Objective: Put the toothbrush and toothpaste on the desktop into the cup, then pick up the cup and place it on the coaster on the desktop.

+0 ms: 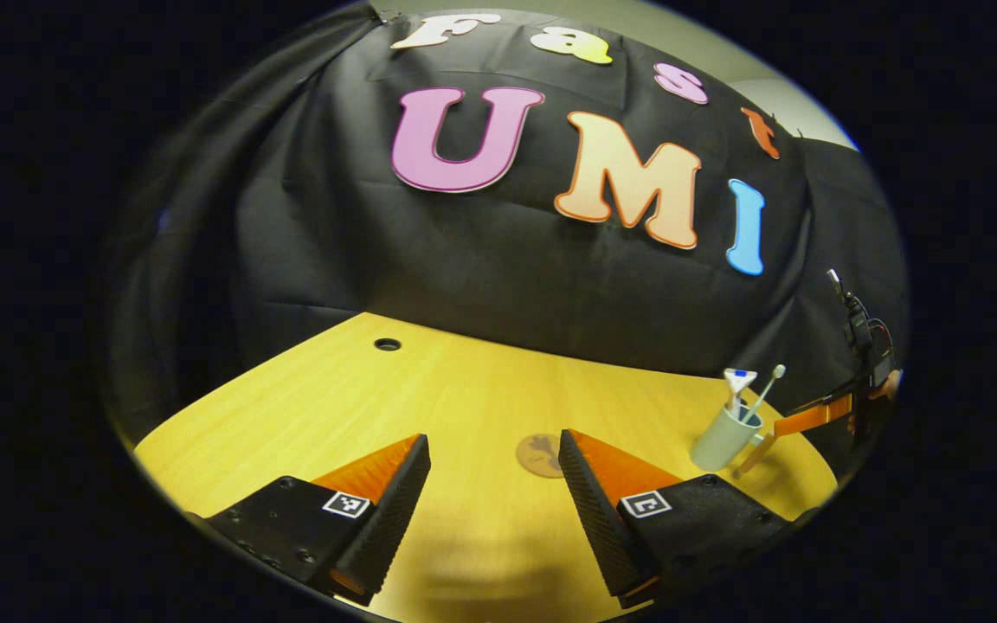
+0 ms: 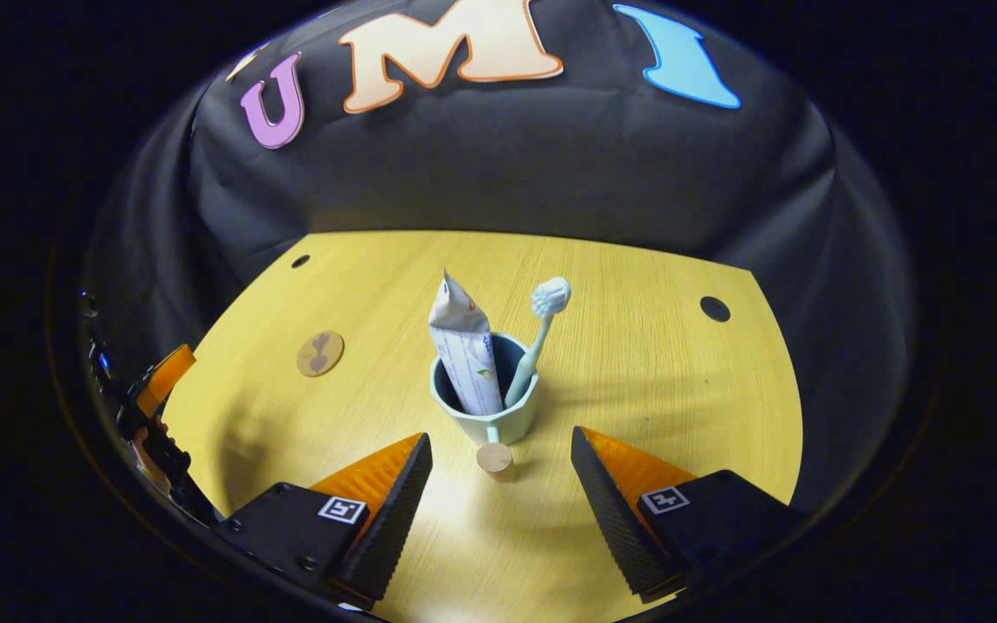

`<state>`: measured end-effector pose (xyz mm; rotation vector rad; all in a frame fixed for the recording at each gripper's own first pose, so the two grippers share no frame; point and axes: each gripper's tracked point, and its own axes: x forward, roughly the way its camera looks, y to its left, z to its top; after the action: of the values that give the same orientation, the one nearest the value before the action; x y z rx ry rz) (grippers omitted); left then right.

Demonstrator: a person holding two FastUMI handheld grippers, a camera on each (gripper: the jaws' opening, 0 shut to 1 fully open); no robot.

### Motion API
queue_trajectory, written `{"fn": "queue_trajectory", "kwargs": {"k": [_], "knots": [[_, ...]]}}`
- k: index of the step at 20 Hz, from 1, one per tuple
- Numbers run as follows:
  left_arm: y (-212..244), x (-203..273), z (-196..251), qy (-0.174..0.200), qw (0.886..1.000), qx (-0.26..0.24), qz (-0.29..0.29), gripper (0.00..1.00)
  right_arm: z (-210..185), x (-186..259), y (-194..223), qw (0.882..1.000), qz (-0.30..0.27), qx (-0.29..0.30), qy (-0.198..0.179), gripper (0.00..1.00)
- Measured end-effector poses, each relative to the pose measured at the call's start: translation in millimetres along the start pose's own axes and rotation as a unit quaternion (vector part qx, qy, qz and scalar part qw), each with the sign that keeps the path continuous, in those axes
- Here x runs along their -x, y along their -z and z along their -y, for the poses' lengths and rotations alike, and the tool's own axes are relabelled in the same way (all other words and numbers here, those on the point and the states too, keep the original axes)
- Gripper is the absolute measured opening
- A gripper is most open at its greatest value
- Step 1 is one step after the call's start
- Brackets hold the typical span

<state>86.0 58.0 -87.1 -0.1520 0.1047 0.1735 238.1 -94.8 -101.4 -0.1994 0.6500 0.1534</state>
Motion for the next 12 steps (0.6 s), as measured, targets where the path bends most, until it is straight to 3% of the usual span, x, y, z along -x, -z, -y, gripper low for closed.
{"fn": "queue_trajectory", "kwargs": {"k": [4,5,6,11,12], "knots": [[13.3,16.6,-26.9,-0.019,1.0,-0.001,-0.019,0.89,-0.3,-15.0,-0.9,0.999,-0.044,0.011,0.001,0.99],[18.0,21.3,-31.7,-0.021,0.999,-0.002,-0.024,0.89,-1.8,-18.9,-1.6,0.998,-0.054,0.012,0.001,0.95],[23.3,25.7,-37.7,-0.024,0.999,-0.003,-0.03,0.89,-3.1,-23.8,-1.0,0.998,-0.064,0.014,0.001,0.99],[28.6,37.3,-60.6,-0.034,0.998,-0.002,-0.044,0.89,-5.5,-39.8,4.2,0.993,-0.115,0.036,0.012,0.95],[27.7,37.3,-65.0,-0.035,0.998,-0.002,-0.043,0.89,-5.8,-42.8,5.8,0.992,-0.122,0.04,0.014,0.99]]}}
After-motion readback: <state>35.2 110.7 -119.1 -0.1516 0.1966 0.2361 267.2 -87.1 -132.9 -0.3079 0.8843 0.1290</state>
